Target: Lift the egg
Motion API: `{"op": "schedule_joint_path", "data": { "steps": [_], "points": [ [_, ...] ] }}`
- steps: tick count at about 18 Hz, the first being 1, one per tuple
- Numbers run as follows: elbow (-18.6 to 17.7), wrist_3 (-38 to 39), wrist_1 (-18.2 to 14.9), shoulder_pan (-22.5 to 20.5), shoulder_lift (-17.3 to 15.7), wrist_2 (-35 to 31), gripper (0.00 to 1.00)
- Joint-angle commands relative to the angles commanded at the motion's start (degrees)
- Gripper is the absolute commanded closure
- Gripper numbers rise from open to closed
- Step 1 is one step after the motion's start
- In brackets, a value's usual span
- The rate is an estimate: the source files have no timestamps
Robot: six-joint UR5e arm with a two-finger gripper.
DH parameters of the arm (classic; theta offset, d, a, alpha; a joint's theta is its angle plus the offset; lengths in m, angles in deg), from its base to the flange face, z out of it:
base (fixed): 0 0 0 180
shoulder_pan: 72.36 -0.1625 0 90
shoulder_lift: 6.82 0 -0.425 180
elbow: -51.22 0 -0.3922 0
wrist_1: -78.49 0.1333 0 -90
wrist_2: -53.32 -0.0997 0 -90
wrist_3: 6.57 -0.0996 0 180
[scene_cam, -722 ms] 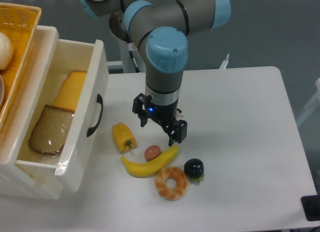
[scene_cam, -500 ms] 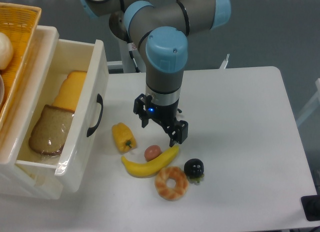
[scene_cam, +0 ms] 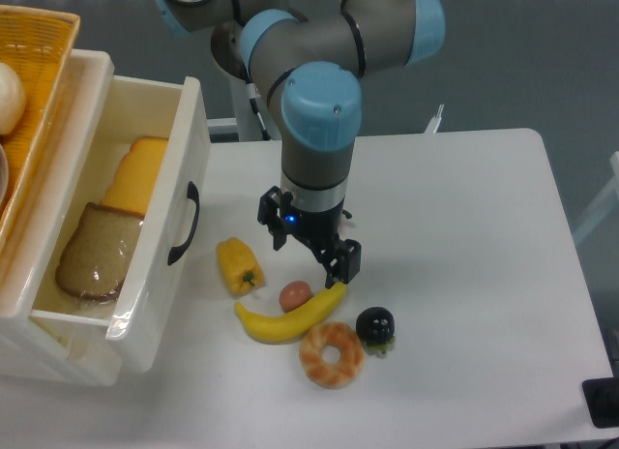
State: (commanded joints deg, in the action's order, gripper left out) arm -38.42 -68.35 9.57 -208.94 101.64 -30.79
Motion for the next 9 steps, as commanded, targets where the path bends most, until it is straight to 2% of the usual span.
{"op": "schedule_joint_path", "data": {
  "steps": [2,6,9],
  "points": [
    [-1.1,-0.1,2.6,0.2,0.1,-0.1,0.00],
    [-1.6,-0.4,2.6,0.3,0.8,0.0,0.00],
    [-3.5,-1.4,2.8,0.6,1.0,-0.1,0.00]
  ]
}}
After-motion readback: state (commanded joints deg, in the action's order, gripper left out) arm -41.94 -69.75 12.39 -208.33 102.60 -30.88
